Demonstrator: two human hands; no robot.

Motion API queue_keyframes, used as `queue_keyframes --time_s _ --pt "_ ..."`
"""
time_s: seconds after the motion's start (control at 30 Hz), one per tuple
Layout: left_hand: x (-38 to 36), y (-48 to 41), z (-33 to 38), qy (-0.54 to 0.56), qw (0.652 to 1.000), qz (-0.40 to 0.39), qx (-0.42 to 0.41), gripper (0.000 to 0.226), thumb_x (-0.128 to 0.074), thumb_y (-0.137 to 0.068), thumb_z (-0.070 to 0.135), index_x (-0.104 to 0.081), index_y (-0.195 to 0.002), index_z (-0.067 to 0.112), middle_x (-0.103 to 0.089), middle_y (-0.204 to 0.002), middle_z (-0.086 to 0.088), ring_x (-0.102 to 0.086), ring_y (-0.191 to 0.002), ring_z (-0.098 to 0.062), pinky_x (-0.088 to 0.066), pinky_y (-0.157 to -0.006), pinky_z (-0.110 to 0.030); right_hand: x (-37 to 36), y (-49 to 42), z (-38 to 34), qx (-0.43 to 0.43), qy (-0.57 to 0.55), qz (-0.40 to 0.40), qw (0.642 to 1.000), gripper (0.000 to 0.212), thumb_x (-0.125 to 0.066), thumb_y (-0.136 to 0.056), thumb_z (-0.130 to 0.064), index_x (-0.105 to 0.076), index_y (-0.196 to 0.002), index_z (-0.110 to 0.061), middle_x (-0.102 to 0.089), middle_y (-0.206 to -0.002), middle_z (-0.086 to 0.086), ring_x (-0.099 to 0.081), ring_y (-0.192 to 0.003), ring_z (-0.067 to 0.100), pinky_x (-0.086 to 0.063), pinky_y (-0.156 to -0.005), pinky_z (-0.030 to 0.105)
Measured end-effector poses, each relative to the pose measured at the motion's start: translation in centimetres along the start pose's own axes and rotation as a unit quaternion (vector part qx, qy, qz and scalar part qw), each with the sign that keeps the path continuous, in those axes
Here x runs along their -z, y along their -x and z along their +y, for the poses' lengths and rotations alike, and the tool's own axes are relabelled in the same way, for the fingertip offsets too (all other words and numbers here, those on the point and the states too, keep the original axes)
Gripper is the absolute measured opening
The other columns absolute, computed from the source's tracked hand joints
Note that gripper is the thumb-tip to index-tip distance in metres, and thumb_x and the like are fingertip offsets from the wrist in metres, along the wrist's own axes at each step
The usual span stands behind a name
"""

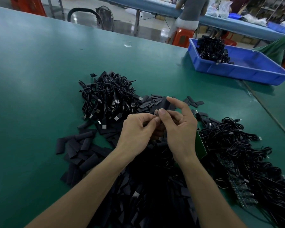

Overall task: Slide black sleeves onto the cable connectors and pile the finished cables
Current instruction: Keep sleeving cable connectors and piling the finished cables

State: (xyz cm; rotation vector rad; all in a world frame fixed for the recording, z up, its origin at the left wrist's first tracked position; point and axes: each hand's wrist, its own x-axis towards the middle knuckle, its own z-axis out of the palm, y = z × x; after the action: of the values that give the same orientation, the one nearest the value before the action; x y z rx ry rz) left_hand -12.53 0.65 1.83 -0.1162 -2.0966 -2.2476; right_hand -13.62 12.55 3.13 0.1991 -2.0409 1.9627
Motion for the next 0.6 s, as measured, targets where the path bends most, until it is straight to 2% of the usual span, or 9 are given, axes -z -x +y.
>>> queue_keyframes --time_s 0.1,0.17,0.23,0.33,0.4,0.47,0.53,0.6 --pt "0.4 -0.2 0.2 -0.047 0.999 -0.002 0.008 0.013 -0.067 -0.096 0.024 -0.076 -0.09 0.016 -0.076 -0.078 -0.004 -0.074 -0.076 -0.024 -0.061 -0.07 -0.037 0.1 -0.6 -0.4 0.005 -0.019 0.013 1.0 0.033 -0.071 -0.089 -0.012 -0.066 -0.105 -0.04 -0.078 -0.085 0.001 -0.074 -0.082 0.016 -0.059 -0.076 0.032" --pt "0.9 -0.4 0.2 -0.121 0.991 -0.05 0.027 0.01 -0.071 -0.092 0.034 -0.074 -0.089 0.025 -0.075 -0.077 0.005 -0.072 -0.074 -0.014 -0.057 -0.065 -0.027 0.4 -1.3 -1.1 0.001 -0.06 0.036 0.998 0.032 -0.069 -0.091 -0.005 -0.062 -0.109 -0.031 -0.078 -0.086 0.002 -0.073 -0.08 0.012 -0.055 -0.07 0.022" --pt "1.1 -0.3 0.3 -0.2 0.97 -0.131 0.051 0.015 -0.068 -0.091 0.045 -0.072 -0.086 0.031 -0.071 -0.068 0.015 -0.064 -0.06 0.0 -0.047 -0.056 -0.015 0.7 -2.1 -2.0 -0.007 -0.112 0.052 0.992 0.029 -0.067 -0.092 -0.003 -0.058 -0.11 -0.025 -0.078 -0.085 0.004 -0.071 -0.077 0.013 -0.052 -0.064 0.019" --pt "1.2 -0.1 0.6 -0.209 0.962 -0.171 0.042 0.03 -0.057 -0.098 0.048 -0.069 -0.077 0.029 -0.055 -0.05 0.014 -0.045 -0.042 -0.005 -0.036 -0.043 -0.019 1.3 -3.4 -3.3 -0.006 -0.162 0.079 0.984 0.028 -0.067 -0.092 -0.002 -0.055 -0.11 -0.021 -0.077 -0.082 0.006 -0.07 -0.074 0.015 -0.051 -0.061 0.022" --pt "1.3 -0.3 1.1 -0.184 0.971 -0.149 0.012 0.037 -0.051 -0.101 0.043 -0.066 -0.076 0.02 -0.058 -0.052 0.007 -0.051 -0.041 -0.017 -0.04 -0.042 -0.027 1.6 -4.1 -3.9 -0.007 -0.166 0.087 0.982 0.029 -0.067 -0.093 -0.003 -0.055 -0.113 -0.02 -0.076 -0.08 0.004 -0.07 -0.074 0.014 -0.051 -0.063 0.023" --pt "1.5 -0.7 1.7 -0.124 0.987 -0.097 0.007 0.041 -0.048 -0.104 0.037 -0.064 -0.082 0.006 -0.072 -0.068 -0.008 -0.067 -0.054 -0.033 -0.053 -0.051 -0.039 2.0 -4.5 -4.1 -0.022 -0.144 0.055 0.988 0.032 -0.065 -0.094 -0.005 -0.054 -0.12 -0.022 -0.077 -0.082 0.003 -0.072 -0.078 0.016 -0.053 -0.068 0.024" --pt "1.8 -1.4 2.3 -0.084 0.996 -0.03 0.002 0.039 -0.045 -0.106 0.033 -0.062 -0.081 0.008 -0.074 -0.071 -0.009 -0.069 -0.054 -0.022 -0.054 -0.049 -0.033 2.4 -4.5 -3.9 -0.055 -0.1 0.005 0.993 0.036 -0.064 -0.096 -0.01 -0.051 -0.127 -0.024 -0.077 -0.088 0.006 -0.073 -0.08 0.019 -0.055 -0.07 0.026" --pt "2.3 -2.3 3.0 -0.071 0.997 0.03 -0.015 0.036 -0.044 -0.107 0.031 -0.061 -0.083 0.009 -0.07 -0.065 -0.007 -0.063 -0.048 -0.012 -0.05 -0.044 -0.026 2.7 -4.2 -3.3 -0.095 -0.026 -0.047 0.994 0.029 -0.063 -0.097 -0.012 -0.057 -0.123 -0.022 -0.078 -0.09 0.006 -0.073 -0.075 0.018 -0.055 -0.065 0.026"
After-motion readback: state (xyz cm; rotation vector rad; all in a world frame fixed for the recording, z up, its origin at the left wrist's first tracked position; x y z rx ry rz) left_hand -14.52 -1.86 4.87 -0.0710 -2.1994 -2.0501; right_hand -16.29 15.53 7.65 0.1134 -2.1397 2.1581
